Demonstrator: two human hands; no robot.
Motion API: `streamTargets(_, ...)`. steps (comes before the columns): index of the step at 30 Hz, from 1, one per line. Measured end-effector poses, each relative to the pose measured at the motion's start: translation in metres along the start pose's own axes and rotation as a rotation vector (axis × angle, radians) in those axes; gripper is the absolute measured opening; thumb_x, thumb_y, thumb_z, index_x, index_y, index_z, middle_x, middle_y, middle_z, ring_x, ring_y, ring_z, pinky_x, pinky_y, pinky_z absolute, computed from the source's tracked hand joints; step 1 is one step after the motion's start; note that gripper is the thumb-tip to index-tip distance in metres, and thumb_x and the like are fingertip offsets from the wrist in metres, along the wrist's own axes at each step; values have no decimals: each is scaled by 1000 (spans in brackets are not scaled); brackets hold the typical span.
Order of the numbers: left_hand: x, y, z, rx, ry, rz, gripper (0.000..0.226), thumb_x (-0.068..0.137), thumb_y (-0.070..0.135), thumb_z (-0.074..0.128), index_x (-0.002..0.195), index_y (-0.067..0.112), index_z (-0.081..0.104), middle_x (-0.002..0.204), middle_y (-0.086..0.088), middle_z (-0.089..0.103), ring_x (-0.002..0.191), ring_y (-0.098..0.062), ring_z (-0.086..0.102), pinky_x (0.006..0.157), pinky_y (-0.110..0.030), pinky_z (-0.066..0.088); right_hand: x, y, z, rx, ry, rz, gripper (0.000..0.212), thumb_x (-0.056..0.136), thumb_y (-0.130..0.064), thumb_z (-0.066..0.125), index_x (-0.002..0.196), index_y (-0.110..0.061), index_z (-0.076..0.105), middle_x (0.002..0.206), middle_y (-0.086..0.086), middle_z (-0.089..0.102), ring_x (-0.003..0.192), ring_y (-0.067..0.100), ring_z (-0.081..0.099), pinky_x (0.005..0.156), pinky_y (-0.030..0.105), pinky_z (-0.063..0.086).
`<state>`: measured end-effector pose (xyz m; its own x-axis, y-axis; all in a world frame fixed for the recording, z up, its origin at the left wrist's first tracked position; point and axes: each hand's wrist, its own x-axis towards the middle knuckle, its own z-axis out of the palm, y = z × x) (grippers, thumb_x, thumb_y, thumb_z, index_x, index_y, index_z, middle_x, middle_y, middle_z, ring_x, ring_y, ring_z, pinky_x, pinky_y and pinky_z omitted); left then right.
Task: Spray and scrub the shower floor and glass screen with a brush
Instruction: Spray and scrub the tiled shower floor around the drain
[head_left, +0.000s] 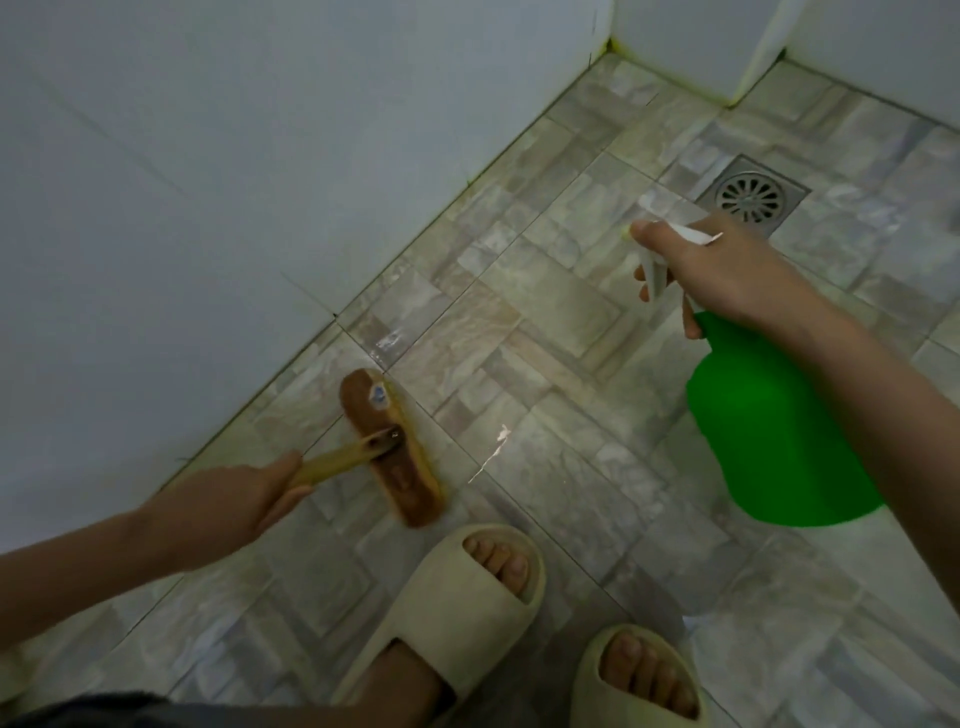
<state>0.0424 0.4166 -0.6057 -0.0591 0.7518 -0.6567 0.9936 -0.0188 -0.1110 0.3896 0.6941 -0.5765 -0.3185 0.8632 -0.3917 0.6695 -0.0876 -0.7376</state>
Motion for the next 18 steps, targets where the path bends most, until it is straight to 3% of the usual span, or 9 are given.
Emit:
streamTargets(3, 59, 50, -33, -79, 121, 75, 55, 91, 57, 16, 124, 19, 36, 67, 11, 41, 56, -11, 44, 50, -26, 34, -3, 4, -2, 33, 7, 25, 59, 97, -53, 48, 92, 1, 71, 74, 10, 73, 31, 12, 52, 50, 25, 44)
streamTargets(8, 136, 125, -81, -210, 207, 189, 40, 99, 48, 25, 115, 14, 39, 67, 4, 45, 58, -21, 48, 55, -33, 43, -3, 18, -15, 100, 69, 91, 58, 95, -54, 50, 91, 0, 70, 85, 7, 77, 33, 18, 55, 55, 30, 49)
streamTargets(11, 103, 102, -54, -127, 200, 191, 61, 90, 64, 12, 122, 18, 36, 72, 7, 47, 62, -18, 51, 55, -31, 40, -7, 26, -31, 115, 109, 118, 59, 96, -52, 50, 85, 3, 70, 85, 9, 77, 31, 18, 54, 54, 29, 46)
streamTargets(13, 71, 80, -40, -96, 124, 133, 75, 81, 70, -2, 125, 22, 34, 71, 10, 48, 64, -13, 55, 60, -30, 48, -14, 34, -39, 48, 137, 136, 61, 96, -54, 47, 83, 1, 72, 72, 8, 75, 31, 17, 55, 55, 29, 44)
streamTargets(15, 71, 78, -43, -56, 46, 89, 68, 82, 65, 4, 126, 22, 34, 68, 11, 45, 61, -10, 53, 60, -27, 48, -23, 42, -48, 4, 154, 192, 61, 97, -56, 45, 85, -3, 74, 45, 0, 65, 29, 14, 54, 54, 27, 43)
streamTargets(18, 121, 114, -77, -79, 182, 191, 53, 92, 56, 16, 120, 18, 38, 64, 10, 43, 52, -7, 45, 45, -22, 34, -29, 48, -53, 25, 163, 216, 58, 99, -53, 45, 88, -2, 72, 33, -9, 53, 26, 12, 51, 50, 26, 43)
